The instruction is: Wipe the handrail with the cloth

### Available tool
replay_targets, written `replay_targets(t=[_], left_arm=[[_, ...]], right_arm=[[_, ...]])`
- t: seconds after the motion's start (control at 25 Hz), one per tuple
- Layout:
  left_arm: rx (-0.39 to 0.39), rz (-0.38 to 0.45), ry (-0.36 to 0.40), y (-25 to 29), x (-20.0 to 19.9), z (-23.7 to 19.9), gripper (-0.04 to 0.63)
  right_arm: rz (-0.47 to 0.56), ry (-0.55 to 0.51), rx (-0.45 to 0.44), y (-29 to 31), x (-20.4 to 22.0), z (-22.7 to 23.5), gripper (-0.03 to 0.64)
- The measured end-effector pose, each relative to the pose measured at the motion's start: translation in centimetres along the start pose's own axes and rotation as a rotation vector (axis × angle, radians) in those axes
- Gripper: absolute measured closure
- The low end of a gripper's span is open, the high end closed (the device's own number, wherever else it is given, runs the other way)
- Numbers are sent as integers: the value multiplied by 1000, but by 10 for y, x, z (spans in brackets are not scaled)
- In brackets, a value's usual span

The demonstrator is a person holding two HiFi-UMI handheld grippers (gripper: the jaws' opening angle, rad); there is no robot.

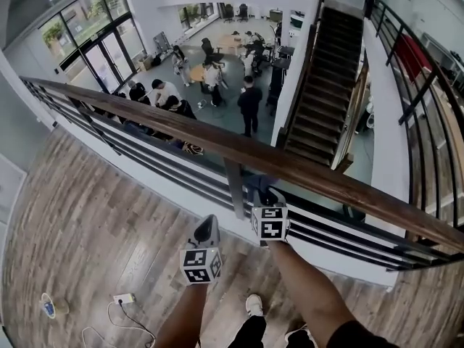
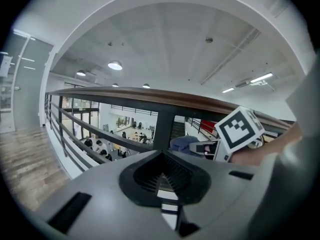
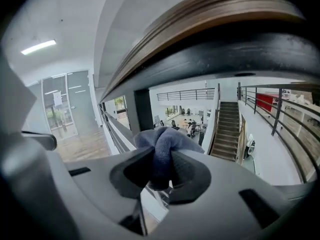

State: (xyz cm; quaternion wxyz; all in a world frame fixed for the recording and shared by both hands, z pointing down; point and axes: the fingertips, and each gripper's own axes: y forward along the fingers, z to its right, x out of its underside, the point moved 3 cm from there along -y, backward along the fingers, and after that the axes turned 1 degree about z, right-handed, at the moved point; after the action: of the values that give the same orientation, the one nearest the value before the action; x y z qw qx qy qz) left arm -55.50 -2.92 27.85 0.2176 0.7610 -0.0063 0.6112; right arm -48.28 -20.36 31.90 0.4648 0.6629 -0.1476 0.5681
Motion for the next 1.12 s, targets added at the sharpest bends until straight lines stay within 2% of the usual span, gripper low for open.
replay_targets(t=[0.48, 0.8, 1.04, 1.12], left_arm=[[35, -59, -1, 2, 26, 16, 594], [25, -75, 10, 6, 36, 23, 594], [62, -91, 26, 12, 45, 65, 594], [71, -96, 56, 13, 45, 76, 594]], right_arm=[[-119, 21, 61, 24, 19, 16, 540], [-136, 48, 75, 17, 25, 33, 540], [-142, 83, 107, -10, 35, 81, 538], [-136, 78, 106, -20, 38, 91, 540]])
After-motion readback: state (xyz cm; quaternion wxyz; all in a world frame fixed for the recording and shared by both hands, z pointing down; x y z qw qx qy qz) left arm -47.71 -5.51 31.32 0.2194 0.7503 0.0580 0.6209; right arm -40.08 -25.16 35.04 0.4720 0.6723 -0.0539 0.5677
